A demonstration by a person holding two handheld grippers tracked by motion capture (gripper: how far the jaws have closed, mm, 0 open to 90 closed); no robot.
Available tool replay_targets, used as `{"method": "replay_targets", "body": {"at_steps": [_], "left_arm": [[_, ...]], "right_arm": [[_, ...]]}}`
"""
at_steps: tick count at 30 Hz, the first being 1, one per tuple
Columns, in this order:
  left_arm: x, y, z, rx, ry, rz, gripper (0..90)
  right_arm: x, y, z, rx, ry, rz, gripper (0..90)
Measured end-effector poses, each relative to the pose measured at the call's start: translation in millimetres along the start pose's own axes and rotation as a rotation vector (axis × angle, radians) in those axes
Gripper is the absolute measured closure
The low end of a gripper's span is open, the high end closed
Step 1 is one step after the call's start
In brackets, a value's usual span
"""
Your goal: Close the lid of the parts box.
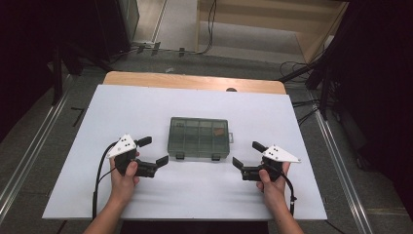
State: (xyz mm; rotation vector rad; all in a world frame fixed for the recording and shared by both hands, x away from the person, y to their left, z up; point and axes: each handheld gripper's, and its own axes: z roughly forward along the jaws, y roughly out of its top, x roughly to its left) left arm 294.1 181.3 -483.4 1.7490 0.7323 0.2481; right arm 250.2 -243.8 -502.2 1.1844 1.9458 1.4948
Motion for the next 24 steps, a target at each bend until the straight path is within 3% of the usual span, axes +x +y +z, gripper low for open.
{"method": "replay_targets", "body": {"at_steps": [24], "left_arm": [[15.1, -17.7, -59.9, 0.004, 0.067, 0.001, 0.0]], "right_arm": [[-32.6, -16.9, -52.4, 0.0, -0.096, 0.021, 0.0]]}}
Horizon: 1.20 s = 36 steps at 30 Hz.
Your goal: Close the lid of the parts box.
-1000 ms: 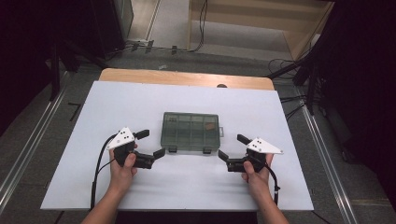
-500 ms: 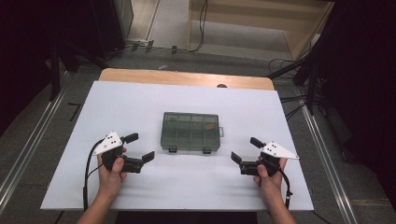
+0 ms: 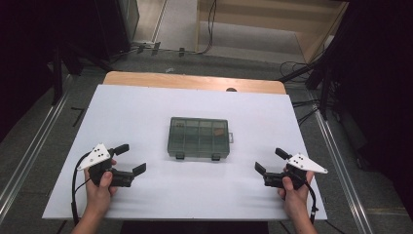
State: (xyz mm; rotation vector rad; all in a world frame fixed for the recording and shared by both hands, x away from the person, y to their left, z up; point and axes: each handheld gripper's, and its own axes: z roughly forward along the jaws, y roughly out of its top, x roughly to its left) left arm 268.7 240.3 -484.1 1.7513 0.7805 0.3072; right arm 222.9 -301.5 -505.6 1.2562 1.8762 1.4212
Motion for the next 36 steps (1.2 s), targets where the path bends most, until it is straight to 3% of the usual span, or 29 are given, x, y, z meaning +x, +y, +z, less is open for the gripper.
{"method": "replay_targets", "body": {"at_steps": [18, 29, 36], "left_arm": [[19.5, -14.2, -44.5, 0.012, 0.054, -0.021, 0.0], [38.2, -17.8, -68.9, 0.014, 0.145, -0.027, 0.0], [45.9, -18.3, -78.1, 0.007, 0.177, -0.022, 0.0]], "right_arm": [[-23.9, -13.7, -31.9, 0.006, -0.061, 0.02, 0.0], [-34.7, -13.3, -45.3, -0.003, -0.102, 0.007, 0.0], [-46.2, -18.4, -48.9, -0.004, -0.123, 0.039, 0.0]]}}
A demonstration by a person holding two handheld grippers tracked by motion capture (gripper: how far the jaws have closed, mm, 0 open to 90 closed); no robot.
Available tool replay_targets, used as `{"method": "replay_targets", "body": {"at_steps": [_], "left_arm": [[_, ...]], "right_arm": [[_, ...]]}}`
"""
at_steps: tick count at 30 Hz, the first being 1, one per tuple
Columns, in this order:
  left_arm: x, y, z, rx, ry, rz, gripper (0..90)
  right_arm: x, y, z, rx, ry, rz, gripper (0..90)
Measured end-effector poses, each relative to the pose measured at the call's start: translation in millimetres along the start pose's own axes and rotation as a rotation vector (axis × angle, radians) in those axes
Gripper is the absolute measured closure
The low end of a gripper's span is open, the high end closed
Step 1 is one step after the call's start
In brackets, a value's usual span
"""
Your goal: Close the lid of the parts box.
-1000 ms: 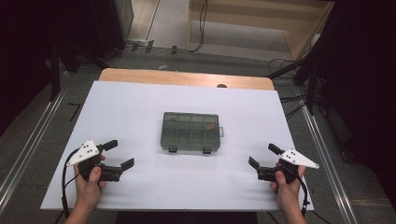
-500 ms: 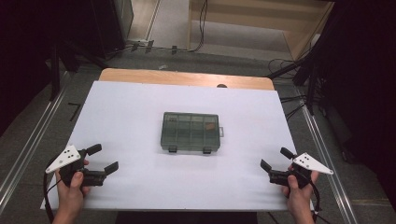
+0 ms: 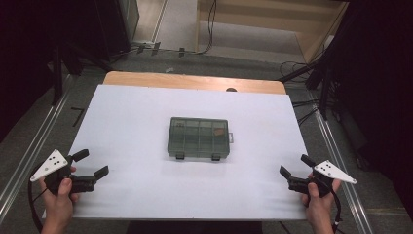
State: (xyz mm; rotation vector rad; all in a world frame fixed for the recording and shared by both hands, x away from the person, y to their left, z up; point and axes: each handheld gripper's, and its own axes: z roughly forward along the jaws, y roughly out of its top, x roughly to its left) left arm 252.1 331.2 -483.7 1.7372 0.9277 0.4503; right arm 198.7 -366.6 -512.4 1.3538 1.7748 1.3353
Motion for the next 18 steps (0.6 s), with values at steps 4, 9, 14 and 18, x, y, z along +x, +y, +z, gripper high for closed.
{"method": "replay_targets", "body": {"at_steps": [4, 9, 14, 18], "left_arm": [[7.2, -2.4, -2.7, -0.023, -0.005, -0.046, 0.0], [7.3, -3.4, -1.2, -0.016, -0.012, -0.04, 0.0], [7.4, -3.9, -1.5, -0.016, -0.014, -0.046, 0.0], [7.1, -4.1, -0.3, -0.011, -0.009, -0.042, 0.0]], "right_arm": [[-5.1, -1.5, -2.2, -0.002, -0.007, -0.005, 0.0], [-9.6, -2.5, -2.9, -0.008, -0.004, 0.026, 0.0], [-8.9, -2.6, -1.8, -0.004, -0.002, 0.026, 0.0], [-10.3, -2.6, -2.1, -0.006, 0.012, 0.04, 0.0]]}}
